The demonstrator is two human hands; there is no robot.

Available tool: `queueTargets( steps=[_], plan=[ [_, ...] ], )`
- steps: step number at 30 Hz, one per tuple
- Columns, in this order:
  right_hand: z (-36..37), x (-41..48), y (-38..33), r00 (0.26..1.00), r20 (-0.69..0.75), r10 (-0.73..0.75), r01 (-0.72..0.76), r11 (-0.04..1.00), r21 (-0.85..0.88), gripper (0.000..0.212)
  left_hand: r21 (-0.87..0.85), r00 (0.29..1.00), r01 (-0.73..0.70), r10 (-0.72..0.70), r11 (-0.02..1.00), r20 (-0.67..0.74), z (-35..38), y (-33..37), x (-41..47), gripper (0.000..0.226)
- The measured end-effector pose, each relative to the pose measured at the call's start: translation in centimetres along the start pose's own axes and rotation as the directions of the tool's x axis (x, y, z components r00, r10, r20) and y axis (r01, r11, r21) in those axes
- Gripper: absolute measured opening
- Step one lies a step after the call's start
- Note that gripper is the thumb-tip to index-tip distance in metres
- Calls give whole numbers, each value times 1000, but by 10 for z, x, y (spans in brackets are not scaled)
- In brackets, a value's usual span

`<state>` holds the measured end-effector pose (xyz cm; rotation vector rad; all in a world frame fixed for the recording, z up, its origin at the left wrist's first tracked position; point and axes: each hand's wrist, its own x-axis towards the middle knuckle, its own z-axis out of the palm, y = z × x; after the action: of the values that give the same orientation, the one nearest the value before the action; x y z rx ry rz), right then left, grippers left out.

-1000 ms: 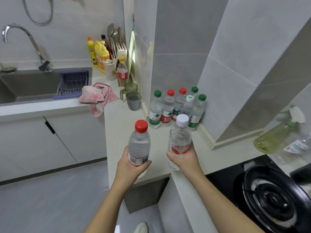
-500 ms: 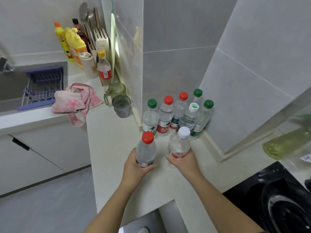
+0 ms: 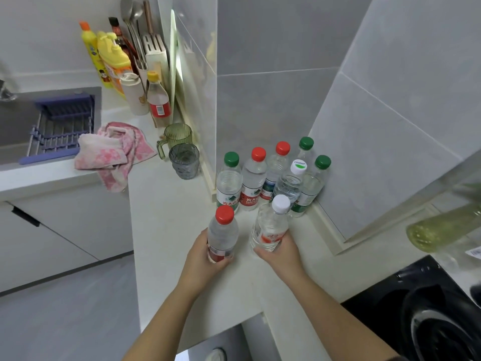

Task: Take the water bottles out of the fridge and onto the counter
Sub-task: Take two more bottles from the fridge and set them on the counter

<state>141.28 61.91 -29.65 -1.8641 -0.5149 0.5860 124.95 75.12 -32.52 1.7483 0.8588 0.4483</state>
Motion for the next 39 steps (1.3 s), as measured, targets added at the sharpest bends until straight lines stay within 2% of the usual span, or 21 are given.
queueTargets(
  steps=[2, 5, 10, 14, 17, 20, 23, 27, 30, 39],
  plan=[
    [1, -1, 4, 1000, -26, 17, -19, 997, -78, 44, 33, 1000, 17, -17, 999, 6, -2, -6, -1, 53],
    [3, 8, 10, 998, -47, 50, -55, 993, -102, 53, 73, 999, 31, -30, 997, -18, 3, -3, 4, 45],
    [10, 34, 13, 992, -95, 84, -84, 996, 1, 57, 73, 993, 32, -23, 997, -112, 31, 14, 31, 44],
    [14, 44, 27, 982, -179, 54, -72, 993, -96, 49, 48, 990, 40, -33, 998, -135, 45, 17, 43, 53],
    [17, 48, 32, 981, -173, 90, -99, 994, -43, 45, 33, 988, 55, -50, 998, -145, 45, 14, 45, 52],
    [21, 54, 31, 973, -219, 75, -81, 996, -22, 49, 20, 984, 64, -60, 998, -166, 45, 14, 52, 50],
    [23, 62, 31, 966, -250, 66, -69, 998, -5, 49, -32, 984, 48, -52, 998, -172, 45, 19, 59, 59],
    [25, 66, 33, 969, -242, 44, -51, 998, -23, 47, -81, 995, -20, 12, 997, -102, 41, 19, 66, 86],
    [21, 65, 38, 975, -219, 30, -42, 998, -54, 46, -19, 1000, -1, 1, 1000, -5, 37, 18, 70, 105],
    [27, 66, 38, 971, -238, -10, -24, 990, -138, 54, -4, 999, 25, -25, 1000, 26, 35, 13, 72, 111]
  ],
)
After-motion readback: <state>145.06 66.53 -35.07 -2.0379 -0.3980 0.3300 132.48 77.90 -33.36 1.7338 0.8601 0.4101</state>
